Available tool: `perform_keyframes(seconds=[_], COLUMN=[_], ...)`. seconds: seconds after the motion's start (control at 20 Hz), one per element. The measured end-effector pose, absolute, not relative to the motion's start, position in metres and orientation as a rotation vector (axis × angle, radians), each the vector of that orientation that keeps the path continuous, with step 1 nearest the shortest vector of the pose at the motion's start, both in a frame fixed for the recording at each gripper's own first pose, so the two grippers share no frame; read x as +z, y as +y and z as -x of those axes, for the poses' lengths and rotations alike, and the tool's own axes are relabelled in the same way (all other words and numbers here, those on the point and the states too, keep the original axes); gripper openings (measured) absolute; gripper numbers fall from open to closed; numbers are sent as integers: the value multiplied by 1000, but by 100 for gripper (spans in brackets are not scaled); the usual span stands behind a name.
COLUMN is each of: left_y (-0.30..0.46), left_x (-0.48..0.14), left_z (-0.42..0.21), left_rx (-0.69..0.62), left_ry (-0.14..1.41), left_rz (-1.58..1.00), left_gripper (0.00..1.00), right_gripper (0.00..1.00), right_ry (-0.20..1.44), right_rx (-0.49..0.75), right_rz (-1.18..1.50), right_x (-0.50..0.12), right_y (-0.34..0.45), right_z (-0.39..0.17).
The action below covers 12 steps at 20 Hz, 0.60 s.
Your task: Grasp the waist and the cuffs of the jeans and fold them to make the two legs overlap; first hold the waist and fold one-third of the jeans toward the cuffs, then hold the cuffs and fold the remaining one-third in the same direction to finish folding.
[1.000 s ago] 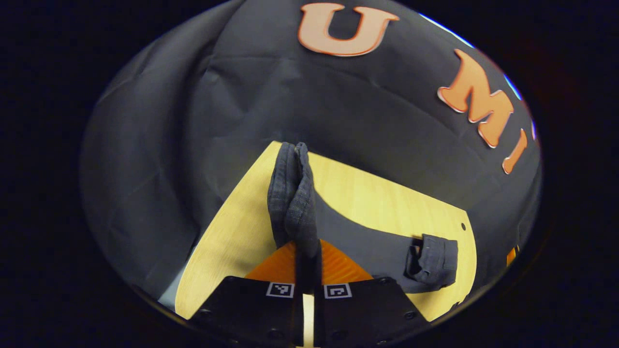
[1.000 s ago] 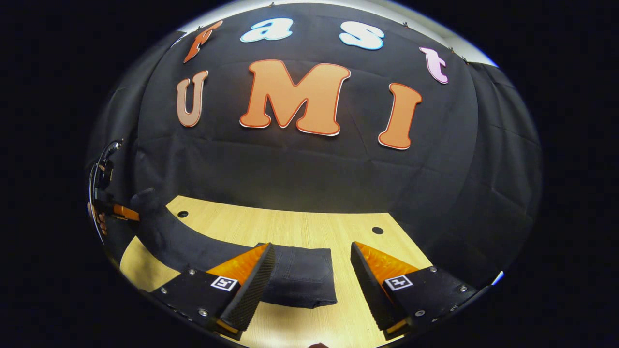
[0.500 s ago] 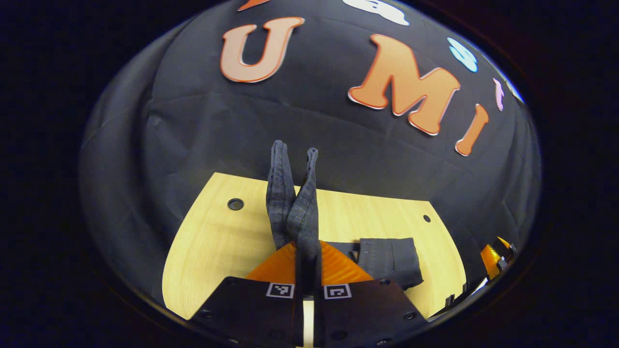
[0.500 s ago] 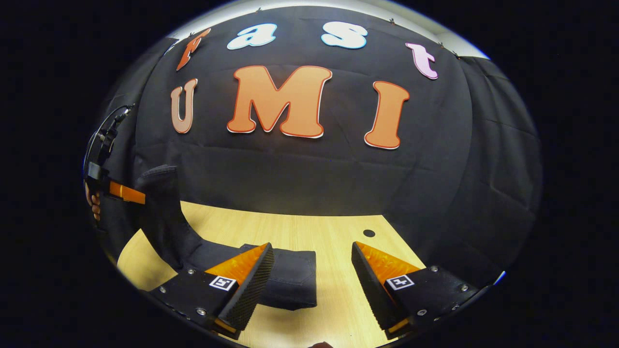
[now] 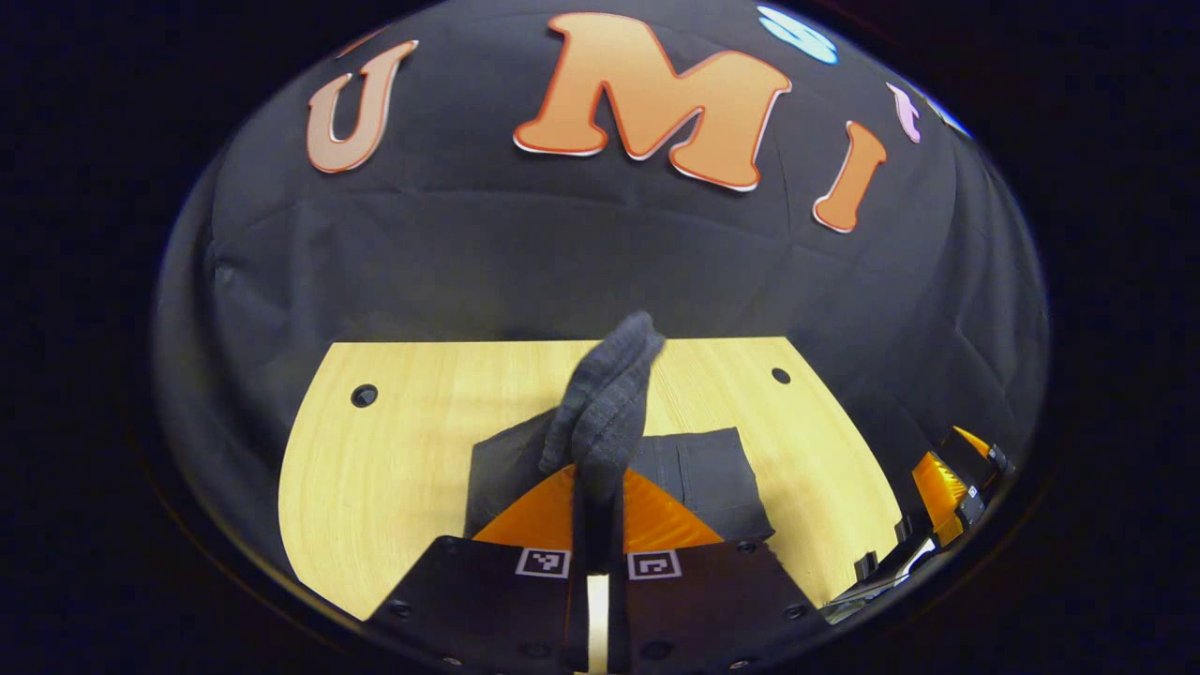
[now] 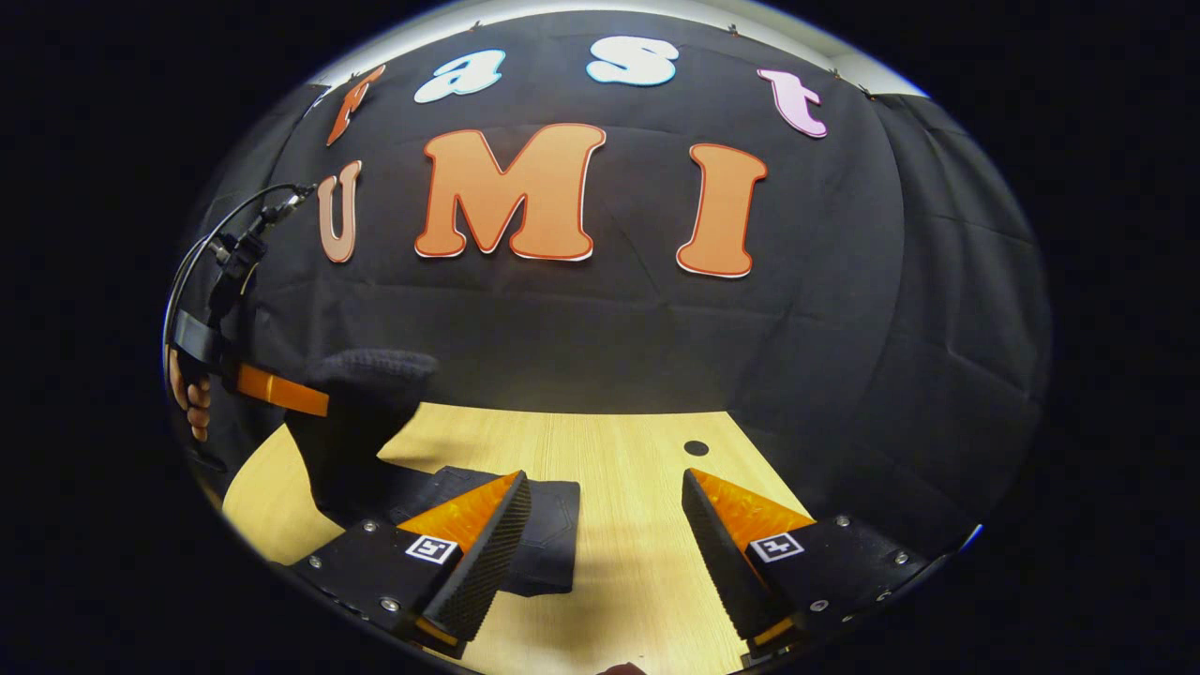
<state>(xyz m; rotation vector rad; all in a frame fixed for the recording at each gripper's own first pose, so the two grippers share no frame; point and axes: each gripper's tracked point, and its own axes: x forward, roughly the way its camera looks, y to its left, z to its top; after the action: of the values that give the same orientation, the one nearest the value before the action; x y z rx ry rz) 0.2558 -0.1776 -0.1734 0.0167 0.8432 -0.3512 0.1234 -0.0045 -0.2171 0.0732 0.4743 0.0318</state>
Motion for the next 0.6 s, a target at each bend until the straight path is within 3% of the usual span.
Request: perform_keyframes(seconds=[0.6], left_y=[-277], left_x=[-199], left_z=[-256], left_rx=[-362], left_ry=[892], left_rz=[-106], left_gripper=[8], right_gripper=[98], right_ry=[485], right_rx=[35], right_rz=[-101], right_x=[-244], right_y=[-58], right_z=[-135])
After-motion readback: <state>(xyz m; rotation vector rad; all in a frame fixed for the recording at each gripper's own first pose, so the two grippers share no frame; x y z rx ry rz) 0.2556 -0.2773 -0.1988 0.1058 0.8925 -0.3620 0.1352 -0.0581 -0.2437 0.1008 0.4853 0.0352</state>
